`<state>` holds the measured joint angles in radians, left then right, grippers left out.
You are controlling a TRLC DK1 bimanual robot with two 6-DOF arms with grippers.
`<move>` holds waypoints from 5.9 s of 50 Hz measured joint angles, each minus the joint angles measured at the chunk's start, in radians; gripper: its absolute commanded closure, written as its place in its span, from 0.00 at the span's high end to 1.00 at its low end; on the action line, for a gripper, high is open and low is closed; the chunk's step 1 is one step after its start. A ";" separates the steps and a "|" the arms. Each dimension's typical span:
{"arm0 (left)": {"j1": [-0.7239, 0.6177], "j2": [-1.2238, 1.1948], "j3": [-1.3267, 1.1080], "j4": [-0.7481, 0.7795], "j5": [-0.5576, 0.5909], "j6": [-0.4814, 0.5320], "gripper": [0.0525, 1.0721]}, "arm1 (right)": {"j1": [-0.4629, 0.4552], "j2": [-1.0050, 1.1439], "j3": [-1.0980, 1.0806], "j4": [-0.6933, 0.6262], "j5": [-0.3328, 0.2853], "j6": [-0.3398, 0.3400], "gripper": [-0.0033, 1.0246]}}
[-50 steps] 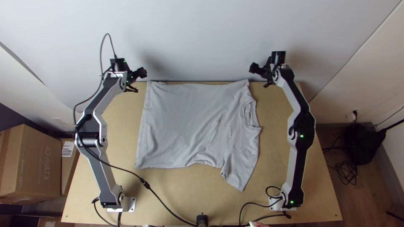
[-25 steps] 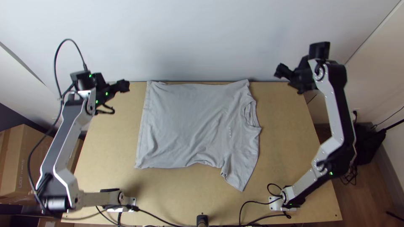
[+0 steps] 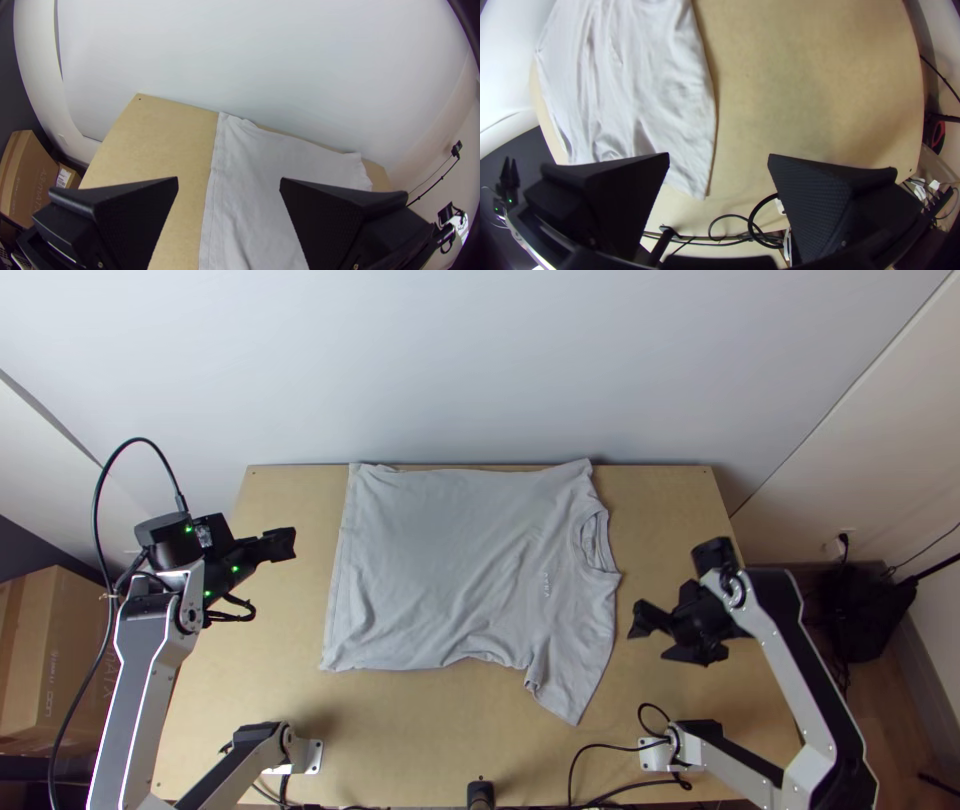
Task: Fold the t-shirt
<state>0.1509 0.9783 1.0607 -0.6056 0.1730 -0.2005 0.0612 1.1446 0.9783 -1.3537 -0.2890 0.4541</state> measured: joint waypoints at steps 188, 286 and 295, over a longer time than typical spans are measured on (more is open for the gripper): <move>-0.062 0.121 -0.440 -0.285 0.001 0.951 0.03 | 0.216 0.212 -0.266 0.517 0.011 0.116 0.03; -0.039 -0.101 0.611 0.101 -0.145 0.095 0.02 | 0.273 0.126 1.249 0.523 0.236 -0.249 0.03; -0.037 -0.303 0.612 0.100 -0.143 0.096 0.02 | 0.276 -0.075 1.248 0.500 0.236 -0.236 0.03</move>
<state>0.1135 0.6750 1.6722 -0.5060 0.0296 -0.1047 0.3374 1.0695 2.2261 -0.8539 -0.0532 0.2184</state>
